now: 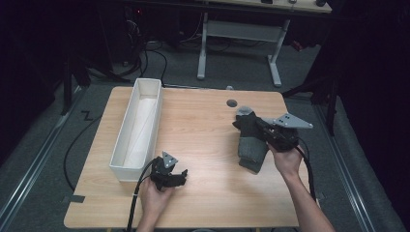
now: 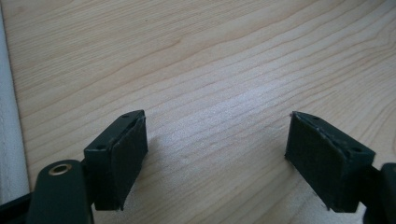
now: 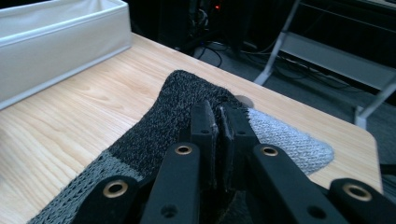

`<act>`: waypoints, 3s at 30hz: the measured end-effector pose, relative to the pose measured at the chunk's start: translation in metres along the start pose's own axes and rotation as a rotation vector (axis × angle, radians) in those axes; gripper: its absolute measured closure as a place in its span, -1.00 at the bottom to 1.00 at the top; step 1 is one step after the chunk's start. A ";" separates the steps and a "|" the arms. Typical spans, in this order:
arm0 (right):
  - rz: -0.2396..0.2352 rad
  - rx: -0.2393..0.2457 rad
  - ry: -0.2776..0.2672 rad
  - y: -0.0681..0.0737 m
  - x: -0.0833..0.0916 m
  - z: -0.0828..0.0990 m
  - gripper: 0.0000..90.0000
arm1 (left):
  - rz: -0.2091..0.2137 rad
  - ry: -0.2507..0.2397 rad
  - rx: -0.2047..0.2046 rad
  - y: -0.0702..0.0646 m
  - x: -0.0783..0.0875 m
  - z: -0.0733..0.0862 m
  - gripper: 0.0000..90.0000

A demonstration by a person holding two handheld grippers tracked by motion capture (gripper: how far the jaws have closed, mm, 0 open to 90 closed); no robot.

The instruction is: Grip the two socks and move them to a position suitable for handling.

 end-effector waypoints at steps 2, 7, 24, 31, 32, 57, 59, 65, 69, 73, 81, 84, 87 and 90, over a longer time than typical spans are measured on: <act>-0.013 0.001 0.000 0.004 -0.002 -0.002 0.89 | 0.000 0.000 0.000 0.000 0.000 0.000 -0.53; -0.038 0.007 -0.004 0.014 -0.007 -0.006 0.88 | 0.000 -0.002 0.001 0.000 0.000 0.000 -0.53; -0.109 0.021 0.029 0.046 -0.033 0.001 0.88 | -0.001 -0.001 0.001 0.000 0.000 0.000 -0.53; -0.130 0.019 0.059 0.056 -0.043 0.012 0.88 | -0.001 -0.001 0.001 0.000 0.000 0.000 -0.53; -0.130 0.020 0.068 0.058 -0.044 0.014 0.88 | -0.001 -0.001 0.001 0.000 0.000 0.000 -0.53; -0.185 0.026 0.195 0.091 -0.075 0.064 0.85 | -0.017 -0.005 0.007 -0.001 -0.001 0.000 -0.54; -0.188 0.027 0.204 0.094 -0.076 0.067 0.85 | -0.022 -0.008 0.010 -0.002 -0.001 0.000 -0.55; -0.200 0.026 0.233 0.098 -0.082 0.075 0.83 | -0.031 -0.008 0.013 -0.002 0.000 0.001 -0.56; -0.204 0.027 0.246 0.101 -0.086 0.081 0.80 | -0.003 -0.018 0.022 -0.007 0.003 0.001 -0.59; -0.211 0.029 0.259 0.103 -0.090 0.085 0.76 | 0.023 -0.017 0.028 -0.015 0.003 0.001 -0.61; -0.215 0.040 0.269 0.103 -0.093 0.088 0.69 | 0.038 -0.007 0.043 -0.023 -0.002 0.000 -0.62; -0.216 0.048 0.267 0.104 -0.094 0.089 0.63 | 0.057 -0.003 0.038 -0.029 -0.002 -0.001 -0.64; -0.214 0.058 0.265 0.105 -0.095 0.089 0.53 | 0.072 0.002 0.026 -0.037 -0.003 -0.002 -0.65; -0.212 0.068 0.262 0.107 -0.096 0.089 0.43 | 0.084 0.014 0.012 -0.044 -0.006 0.000 -0.66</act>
Point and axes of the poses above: each handheld gripper's, and its own axes: x roughly backward along the jaws, z roughly out of its underside, y roughly to its left, the point moved 1 cm from there along -x, roughly forward along the jaws, and after that the axes turned 10 degrees about y, right-handed, at the moved point
